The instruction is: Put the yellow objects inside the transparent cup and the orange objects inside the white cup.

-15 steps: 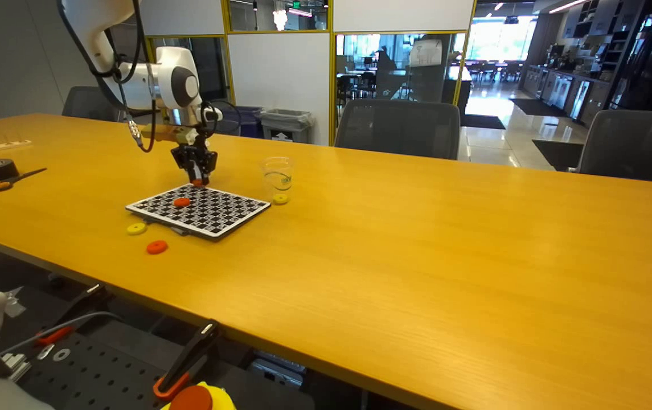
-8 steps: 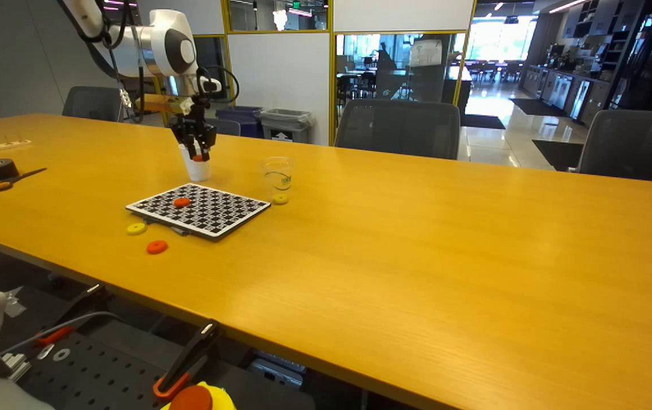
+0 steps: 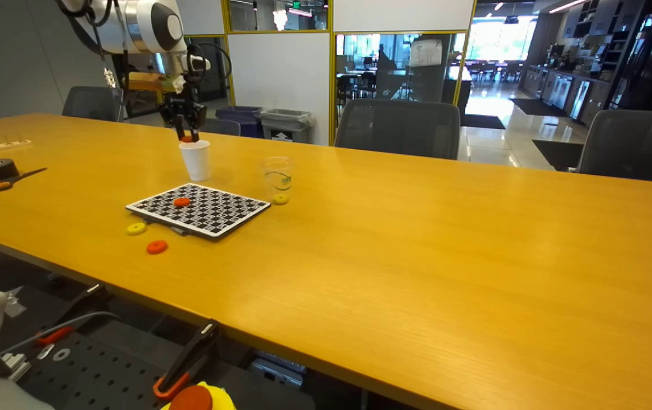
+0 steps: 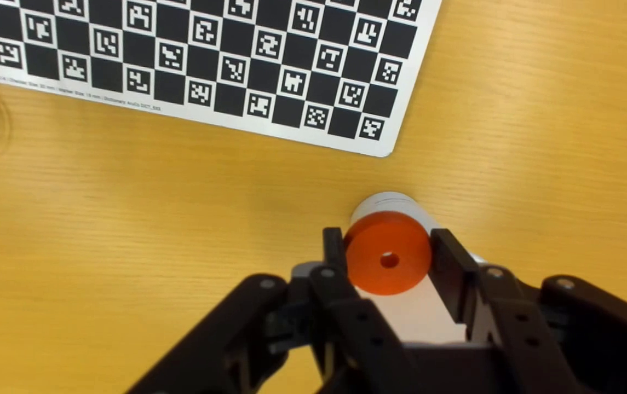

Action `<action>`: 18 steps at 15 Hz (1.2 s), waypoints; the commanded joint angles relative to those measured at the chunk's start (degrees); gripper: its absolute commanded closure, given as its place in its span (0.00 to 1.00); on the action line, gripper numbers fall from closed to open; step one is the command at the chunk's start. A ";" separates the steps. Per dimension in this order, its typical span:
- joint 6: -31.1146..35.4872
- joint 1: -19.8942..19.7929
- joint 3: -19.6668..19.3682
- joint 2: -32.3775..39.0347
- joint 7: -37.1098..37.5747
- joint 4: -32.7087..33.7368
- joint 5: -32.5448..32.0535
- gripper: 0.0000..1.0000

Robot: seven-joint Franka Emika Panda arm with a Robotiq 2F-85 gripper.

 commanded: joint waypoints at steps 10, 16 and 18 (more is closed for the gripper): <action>-5.30 -1.48 2.52 11.26 -8.72 17.41 1.09 0.75; -7.60 -1.54 3.10 14.55 -10.50 21.71 2.19 0.26; -8.02 -1.34 2.98 14.51 -10.33 21.77 2.13 0.11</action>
